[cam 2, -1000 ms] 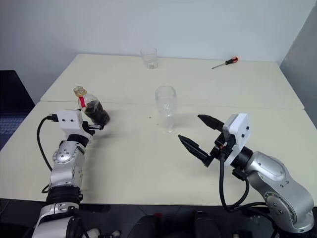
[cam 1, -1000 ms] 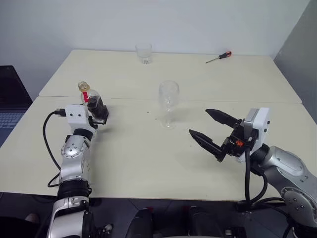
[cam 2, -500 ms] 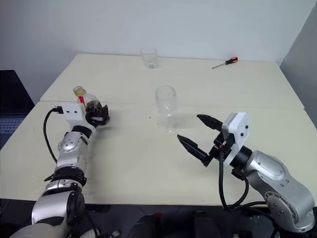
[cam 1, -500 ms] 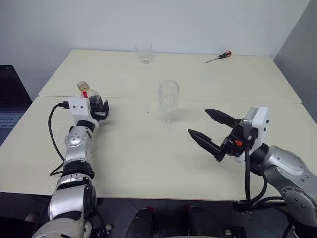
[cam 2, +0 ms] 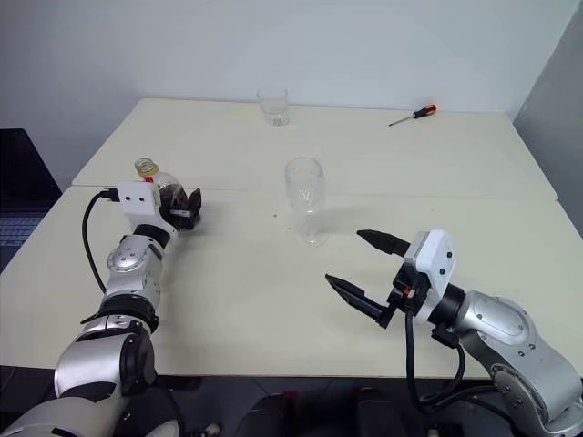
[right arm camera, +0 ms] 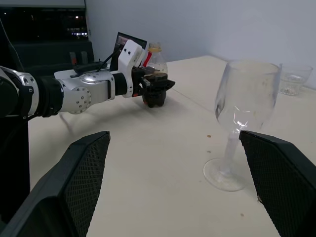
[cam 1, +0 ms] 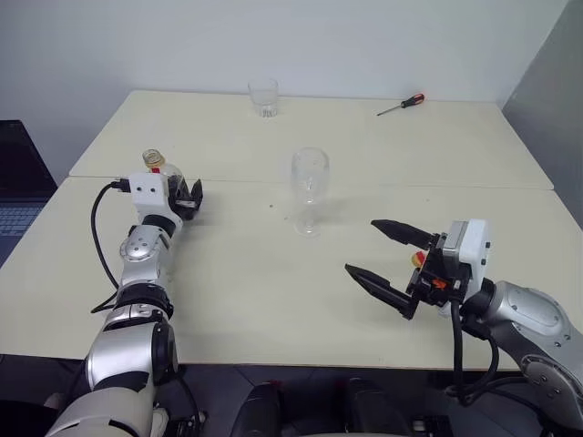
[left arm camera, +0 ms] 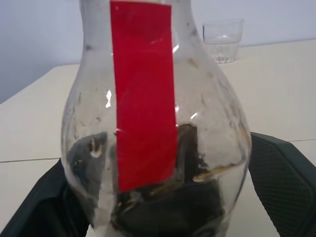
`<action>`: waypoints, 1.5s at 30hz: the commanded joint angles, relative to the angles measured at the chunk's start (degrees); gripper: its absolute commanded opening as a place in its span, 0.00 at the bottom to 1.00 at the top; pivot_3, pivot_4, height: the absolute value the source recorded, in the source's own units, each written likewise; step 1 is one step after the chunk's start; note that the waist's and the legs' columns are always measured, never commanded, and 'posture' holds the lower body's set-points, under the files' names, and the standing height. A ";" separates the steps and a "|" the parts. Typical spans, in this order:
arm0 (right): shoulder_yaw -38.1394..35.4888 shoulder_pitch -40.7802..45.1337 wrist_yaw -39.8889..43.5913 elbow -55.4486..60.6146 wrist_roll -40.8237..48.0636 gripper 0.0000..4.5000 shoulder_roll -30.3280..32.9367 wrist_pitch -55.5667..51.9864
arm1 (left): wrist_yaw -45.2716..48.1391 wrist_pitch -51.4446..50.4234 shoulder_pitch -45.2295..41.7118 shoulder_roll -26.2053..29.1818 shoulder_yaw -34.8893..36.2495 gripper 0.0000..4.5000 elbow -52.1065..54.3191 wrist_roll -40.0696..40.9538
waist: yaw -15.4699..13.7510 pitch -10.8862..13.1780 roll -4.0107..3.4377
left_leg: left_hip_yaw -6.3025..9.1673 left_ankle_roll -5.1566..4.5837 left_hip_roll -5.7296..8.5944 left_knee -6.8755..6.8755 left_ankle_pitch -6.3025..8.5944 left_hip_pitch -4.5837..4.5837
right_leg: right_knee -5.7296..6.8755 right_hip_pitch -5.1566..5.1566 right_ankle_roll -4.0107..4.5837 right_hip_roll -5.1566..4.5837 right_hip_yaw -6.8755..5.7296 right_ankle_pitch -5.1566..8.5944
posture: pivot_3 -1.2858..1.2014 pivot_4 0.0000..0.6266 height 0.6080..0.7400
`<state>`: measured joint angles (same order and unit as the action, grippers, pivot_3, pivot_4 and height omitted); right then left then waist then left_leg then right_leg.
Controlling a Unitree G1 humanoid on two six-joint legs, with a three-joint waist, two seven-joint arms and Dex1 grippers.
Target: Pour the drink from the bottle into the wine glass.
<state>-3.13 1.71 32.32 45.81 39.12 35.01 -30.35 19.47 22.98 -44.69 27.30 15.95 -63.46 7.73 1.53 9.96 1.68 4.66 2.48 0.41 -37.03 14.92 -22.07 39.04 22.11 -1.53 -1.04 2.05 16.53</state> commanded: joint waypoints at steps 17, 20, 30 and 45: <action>-0.88 1.43 -0.09 0.18 -0.41 1.00 -0.75 1.56 | 4.41 0.87 -4.21 2.23 -2.86 0.32 2.33 -2.20 | 0.00 0.08 0.15 | 0.01 0.00 0.00 -0.01 0.00 -0.02 | 0.01 0.01 0.00 0.00 -0.02 0.00 | 0.52 0.24 1.00; -1.10 2.37 -0.03 -0.70 -0.47 1.00 -0.79 1.63 | 8.97 0.13 -6.94 2.73 -5.73 0.32 3.36 -3.76 | -0.13 0.10 0.21 | 0.03 0.00 0.03 -0.04 -0.01 -0.06 | 0.02 0.01 0.00 0.06 -0.07 0.00 | 0.52 0.24 1.00; 0.32 8.11 -0.81 -4.69 -1.40 1.00 -3.35 1.91 | 21.01 5.04 -17.23 3.40 -14.17 0.32 1.07 -9.39 | 0.21 0.10 0.22 | 0.03 0.00 0.05 -0.12 -0.01 -0.33 | 0.02 0.20 -0.01 0.17 -0.08 -0.02 | 0.52 0.24 1.00; 1.66 20.65 -4.12 -11.24 -2.27 1.00 -8.26 -0.68 | 29.28 14.11 -26.34 3.51 -20.22 0.32 -5.95 -16.20 | 0.30 0.10 0.21 | 0.04 -0.01 0.05 -0.27 -0.01 -0.85 | 0.16 0.72 0.00 0.20 -0.07 -0.03 | 0.52 0.24 1.00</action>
<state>-1.05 21.31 27.95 34.09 37.28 26.49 -31.82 48.27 34.42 -68.25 30.10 -4.19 -70.16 -8.09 1.83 10.06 1.89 4.68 2.48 0.47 -37.31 14.90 -22.95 39.23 22.88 -1.52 -0.85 2.00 16.51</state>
